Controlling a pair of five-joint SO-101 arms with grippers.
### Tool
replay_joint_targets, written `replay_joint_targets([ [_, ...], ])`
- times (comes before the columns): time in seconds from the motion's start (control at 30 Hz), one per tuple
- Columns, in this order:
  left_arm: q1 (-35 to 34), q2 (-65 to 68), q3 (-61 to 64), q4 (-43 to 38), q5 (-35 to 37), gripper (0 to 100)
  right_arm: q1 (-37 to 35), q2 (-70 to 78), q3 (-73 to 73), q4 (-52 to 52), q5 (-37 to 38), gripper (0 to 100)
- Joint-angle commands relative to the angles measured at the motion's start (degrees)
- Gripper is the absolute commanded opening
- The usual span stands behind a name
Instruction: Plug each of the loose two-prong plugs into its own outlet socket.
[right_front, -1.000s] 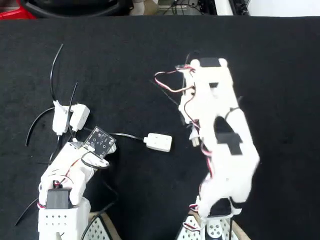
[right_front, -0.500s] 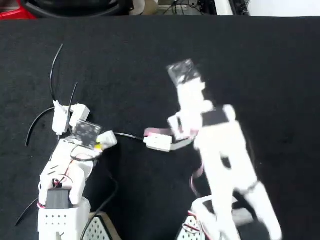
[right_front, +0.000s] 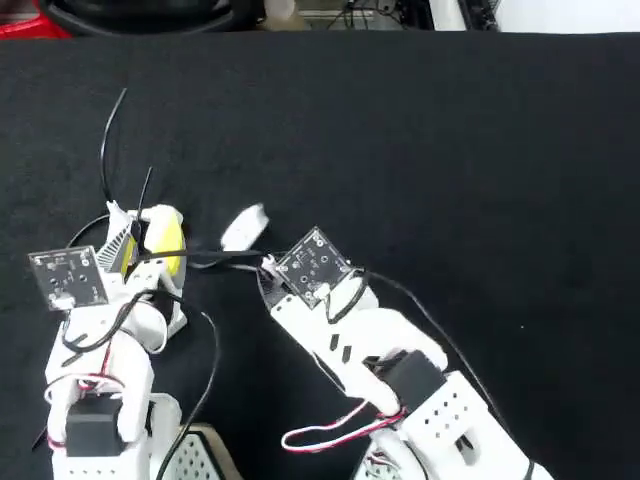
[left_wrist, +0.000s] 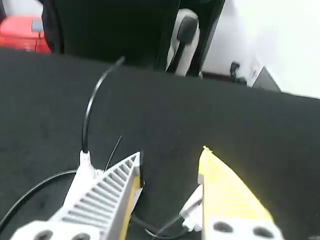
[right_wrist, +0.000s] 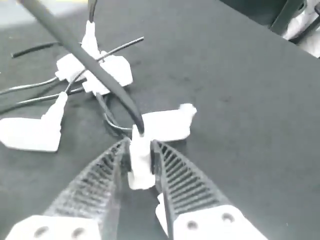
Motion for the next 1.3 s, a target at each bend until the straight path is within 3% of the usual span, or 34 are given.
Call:
replay_joint_targets([
  [0.0, -1.1, -0.09, 0.04, -0.88, -5.01, 20, 0.97, -1.27, -0.13, -1.32, -0.09, 1.1],
  [0.2, -6.55, -0.09, 2.68, -0.62, -7.65, 20, 3.78, -1.36, -0.22, 0.62, -0.09, 1.1],
  [0.37, -5.93, -0.09, -5.23, 3.08, 3.25, 20, 1.05, -1.8, -0.31, 0.7, -0.09, 1.1],
  [0.67, 6.55, -0.09, -15.08, 10.11, 4.31, 20, -10.55, -1.19, -6.64, 0.18, -0.09, 1.1],
  [0.8, 13.49, -0.09, -15.08, 13.54, -2.64, 20, -11.25, -1.19, -4.7, -3.87, -0.09, 1.1],
  [1.0, 24.66, -0.09, -11.56, 13.19, -6.59, 20, -11.25, -1.19, -2.33, -6.42, -0.09, 1.1],
  [1.27, 23.78, -0.09, -13.32, 15.82, -10.02, 20, -5.71, -1.19, -2.95, -3.34, -0.53, 1.1],
])
